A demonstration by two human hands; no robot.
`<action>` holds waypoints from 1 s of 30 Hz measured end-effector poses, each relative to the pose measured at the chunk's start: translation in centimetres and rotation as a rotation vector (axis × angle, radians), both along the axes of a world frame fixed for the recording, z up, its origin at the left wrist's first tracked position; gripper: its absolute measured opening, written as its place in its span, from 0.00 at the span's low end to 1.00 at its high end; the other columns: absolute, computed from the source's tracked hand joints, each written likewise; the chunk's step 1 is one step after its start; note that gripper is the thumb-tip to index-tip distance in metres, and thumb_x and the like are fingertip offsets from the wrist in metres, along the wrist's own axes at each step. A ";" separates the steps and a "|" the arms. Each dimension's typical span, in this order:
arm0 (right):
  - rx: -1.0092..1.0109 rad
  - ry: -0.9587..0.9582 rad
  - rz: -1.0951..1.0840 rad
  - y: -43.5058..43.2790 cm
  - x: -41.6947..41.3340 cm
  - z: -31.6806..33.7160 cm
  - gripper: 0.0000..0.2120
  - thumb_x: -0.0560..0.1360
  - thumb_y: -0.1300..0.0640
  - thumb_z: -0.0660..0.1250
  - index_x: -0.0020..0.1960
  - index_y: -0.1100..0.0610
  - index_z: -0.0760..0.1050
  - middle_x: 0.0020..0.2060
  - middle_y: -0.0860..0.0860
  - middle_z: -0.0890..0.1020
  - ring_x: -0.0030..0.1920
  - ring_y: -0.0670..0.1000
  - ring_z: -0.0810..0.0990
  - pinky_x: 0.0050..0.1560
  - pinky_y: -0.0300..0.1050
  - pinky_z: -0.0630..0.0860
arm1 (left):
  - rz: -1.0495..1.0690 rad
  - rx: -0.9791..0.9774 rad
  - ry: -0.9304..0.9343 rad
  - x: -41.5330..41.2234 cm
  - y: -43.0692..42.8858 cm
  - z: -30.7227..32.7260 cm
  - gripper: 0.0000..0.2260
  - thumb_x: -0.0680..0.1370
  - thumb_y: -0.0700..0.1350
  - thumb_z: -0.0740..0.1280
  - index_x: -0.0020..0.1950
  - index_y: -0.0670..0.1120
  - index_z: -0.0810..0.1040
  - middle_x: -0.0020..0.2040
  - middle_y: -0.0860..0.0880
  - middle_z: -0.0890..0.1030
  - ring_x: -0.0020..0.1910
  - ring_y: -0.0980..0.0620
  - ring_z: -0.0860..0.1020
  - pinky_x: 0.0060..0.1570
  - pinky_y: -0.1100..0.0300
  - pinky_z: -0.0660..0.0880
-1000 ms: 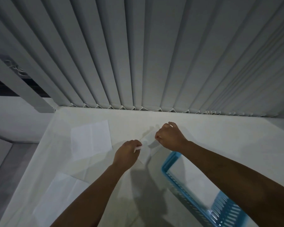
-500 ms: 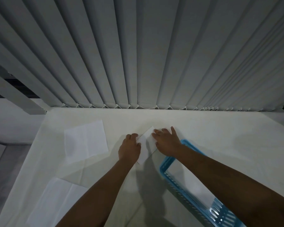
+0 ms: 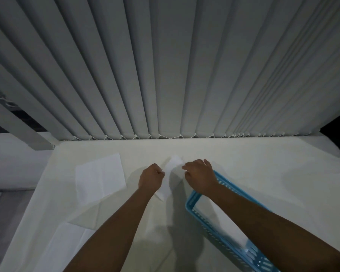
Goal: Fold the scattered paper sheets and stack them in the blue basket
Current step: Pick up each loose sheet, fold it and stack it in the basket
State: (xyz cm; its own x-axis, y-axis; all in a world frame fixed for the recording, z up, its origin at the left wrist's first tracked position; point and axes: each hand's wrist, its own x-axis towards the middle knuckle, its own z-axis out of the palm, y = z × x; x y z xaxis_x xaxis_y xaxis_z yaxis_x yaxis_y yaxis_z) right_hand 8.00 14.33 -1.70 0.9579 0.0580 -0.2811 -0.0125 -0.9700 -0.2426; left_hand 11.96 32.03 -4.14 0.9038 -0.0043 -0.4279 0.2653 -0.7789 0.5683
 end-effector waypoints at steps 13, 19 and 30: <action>0.587 0.016 -0.552 2.4 -9.0 4.4 0.21 0.78 0.46 0.60 0.36 0.59 0.78 0.36 0.57 0.83 0.40 0.55 0.81 0.46 0.49 0.75 | 0.431 -0.919 0.164 -5.8 -1.8 6.3 0.11 0.74 0.31 0.67 0.56 0.40 0.75 0.48 0.43 0.81 0.43 0.47 0.80 0.41 0.55 0.78; 1.420 0.195 -1.080 1.9 -11.1 5.6 0.10 0.77 0.54 0.66 0.46 0.62 0.76 0.38 0.58 0.77 0.34 0.52 0.73 0.36 0.43 0.70 | 0.326 -1.063 0.217 -9.4 -4.2 7.8 0.14 0.75 0.31 0.65 0.60 0.39 0.75 0.56 0.42 0.81 0.53 0.45 0.80 0.50 0.55 0.78; 1.230 -0.136 -1.093 -1.8 -16.4 6.3 0.15 0.72 0.62 0.71 0.30 0.57 0.70 0.26 0.52 0.74 0.28 0.50 0.72 0.35 0.45 0.71 | 0.406 -0.945 0.234 -13.0 -6.8 7.0 0.08 0.77 0.45 0.68 0.47 0.40 0.78 0.43 0.43 0.80 0.40 0.48 0.79 0.42 0.58 0.78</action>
